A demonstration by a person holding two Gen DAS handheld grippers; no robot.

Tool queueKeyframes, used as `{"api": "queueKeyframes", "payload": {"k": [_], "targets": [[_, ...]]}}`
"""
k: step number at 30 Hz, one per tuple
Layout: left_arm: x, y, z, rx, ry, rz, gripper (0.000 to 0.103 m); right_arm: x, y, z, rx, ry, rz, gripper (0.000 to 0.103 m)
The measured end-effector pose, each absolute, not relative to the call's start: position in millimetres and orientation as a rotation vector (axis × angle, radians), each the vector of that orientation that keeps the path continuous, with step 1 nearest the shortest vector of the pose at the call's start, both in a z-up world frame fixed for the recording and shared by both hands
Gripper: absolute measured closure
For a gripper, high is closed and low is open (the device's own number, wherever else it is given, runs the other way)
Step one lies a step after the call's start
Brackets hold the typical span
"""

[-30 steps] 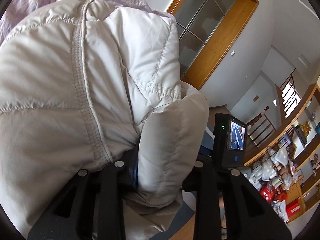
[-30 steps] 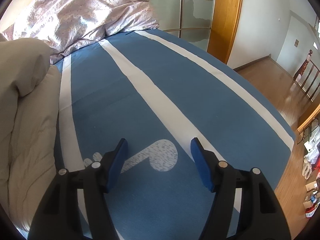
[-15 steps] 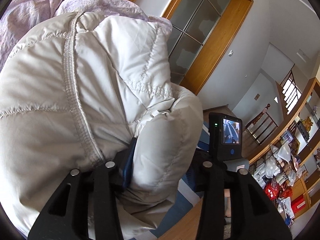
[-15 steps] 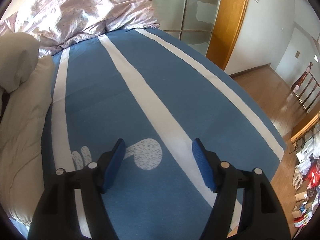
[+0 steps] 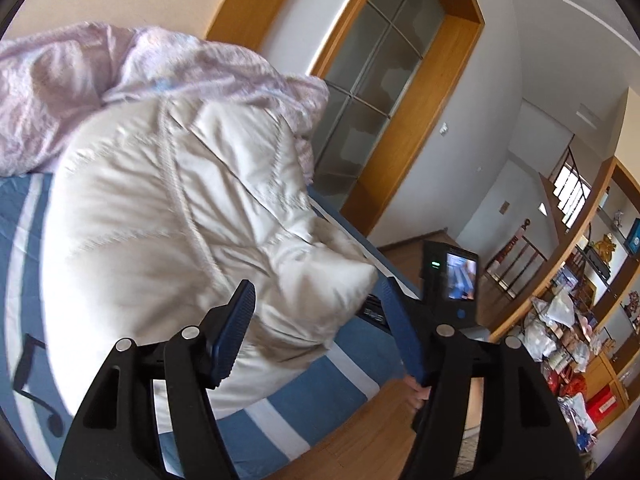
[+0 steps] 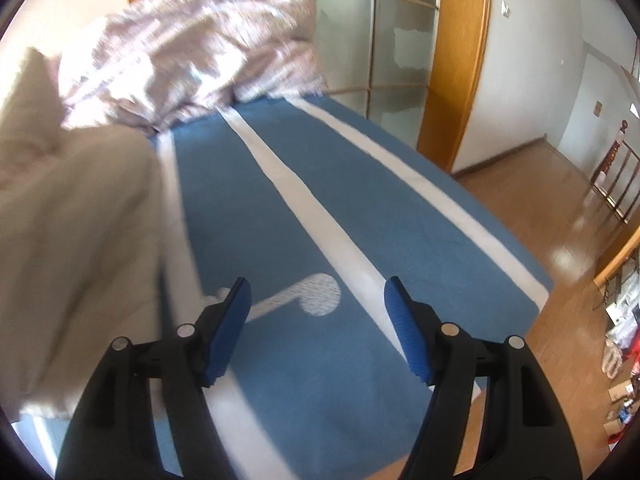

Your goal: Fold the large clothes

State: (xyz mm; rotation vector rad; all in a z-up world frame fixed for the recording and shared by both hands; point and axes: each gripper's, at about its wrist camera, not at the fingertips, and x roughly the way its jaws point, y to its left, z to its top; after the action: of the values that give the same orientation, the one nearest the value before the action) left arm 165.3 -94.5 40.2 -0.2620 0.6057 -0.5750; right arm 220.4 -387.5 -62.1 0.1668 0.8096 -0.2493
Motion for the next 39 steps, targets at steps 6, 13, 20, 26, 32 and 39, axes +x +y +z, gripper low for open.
{"api": "queueKeyframes", "payload": {"k": [6,13,20,26,32,39], "targets": [[160,-58,52,-0.269,0.552,-0.43,0.033,194,-361,5,0.179,0.663,-0.14,0.035],[183,-15,43,-0.254,0.571,-0.247,0.033,195,-306,61,0.152,0.567,0.05,0.035],[209,5,31,-0.221,0.592,-0.153,0.033,227,-239,86,0.079,0.533,0.178,0.035],[240,20,22,-0.245,0.623,-0.128,0.033,261,-221,83,0.073,0.534,0.19,0.035],[265,19,16,-0.214,0.626,-0.106,0.032,289,-221,67,0.047,0.549,0.173,0.037],[280,6,12,-0.186,0.629,-0.11,0.031,317,-228,33,0.011,0.606,0.126,0.041]]}}
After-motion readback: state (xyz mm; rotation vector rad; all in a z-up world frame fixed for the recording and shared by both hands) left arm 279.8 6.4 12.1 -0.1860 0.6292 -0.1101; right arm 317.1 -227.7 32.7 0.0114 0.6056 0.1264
